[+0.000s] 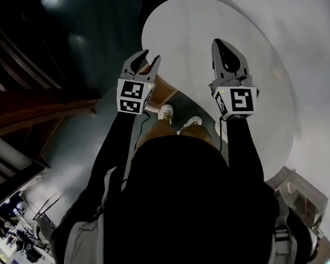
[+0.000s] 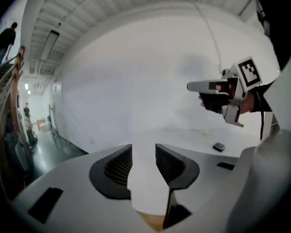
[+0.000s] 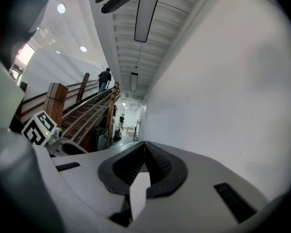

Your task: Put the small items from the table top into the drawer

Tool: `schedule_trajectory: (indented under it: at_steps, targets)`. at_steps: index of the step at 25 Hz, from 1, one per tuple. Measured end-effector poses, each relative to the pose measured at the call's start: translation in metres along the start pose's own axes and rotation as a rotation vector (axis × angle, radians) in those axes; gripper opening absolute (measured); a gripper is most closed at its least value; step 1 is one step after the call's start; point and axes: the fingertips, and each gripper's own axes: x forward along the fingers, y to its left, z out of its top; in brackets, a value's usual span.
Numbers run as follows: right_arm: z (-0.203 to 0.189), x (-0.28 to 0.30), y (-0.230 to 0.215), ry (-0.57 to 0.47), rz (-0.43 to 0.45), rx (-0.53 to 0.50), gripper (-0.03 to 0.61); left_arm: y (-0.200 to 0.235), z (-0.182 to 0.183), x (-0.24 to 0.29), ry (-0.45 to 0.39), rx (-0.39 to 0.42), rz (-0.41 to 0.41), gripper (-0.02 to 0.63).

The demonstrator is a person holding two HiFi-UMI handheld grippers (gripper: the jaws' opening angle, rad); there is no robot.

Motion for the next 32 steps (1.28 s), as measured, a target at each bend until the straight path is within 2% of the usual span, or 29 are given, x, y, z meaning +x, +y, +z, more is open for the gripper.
schedule_trajectory:
  at_steps: [5,8,14,18,25,32]
  targets:
    - [0.015,0.0,-0.009,-0.036,-0.021,-0.014,0.026,-0.01,0.117,-0.026,-0.273,0.124,0.01,0.16]
    - [0.021,-0.003,-0.011,-0.05,-0.032,-0.018,0.026,-0.02,0.155,-0.041,-0.369,0.164,-0.003,0.16]
    - [0.022,-0.019,-0.026,-0.049,-0.089,-0.05,0.026,-0.054,0.172,-0.029,-0.396,0.191,-0.116,0.16]
    - [0.025,-0.055,-0.058,-0.046,-0.152,-0.044,0.026,-0.105,0.183,-0.014,-0.407,0.195,-0.193,0.16]
    - [0.006,-0.168,-0.147,-0.013,-0.43,-0.041,0.026,-0.23,0.206,0.027,-0.44,0.24,-0.445,0.16]
    - [-0.002,-0.258,-0.191,0.014,-0.606,-0.054,0.026,-0.324,0.207,0.04,-0.446,0.27,-0.619,0.16]
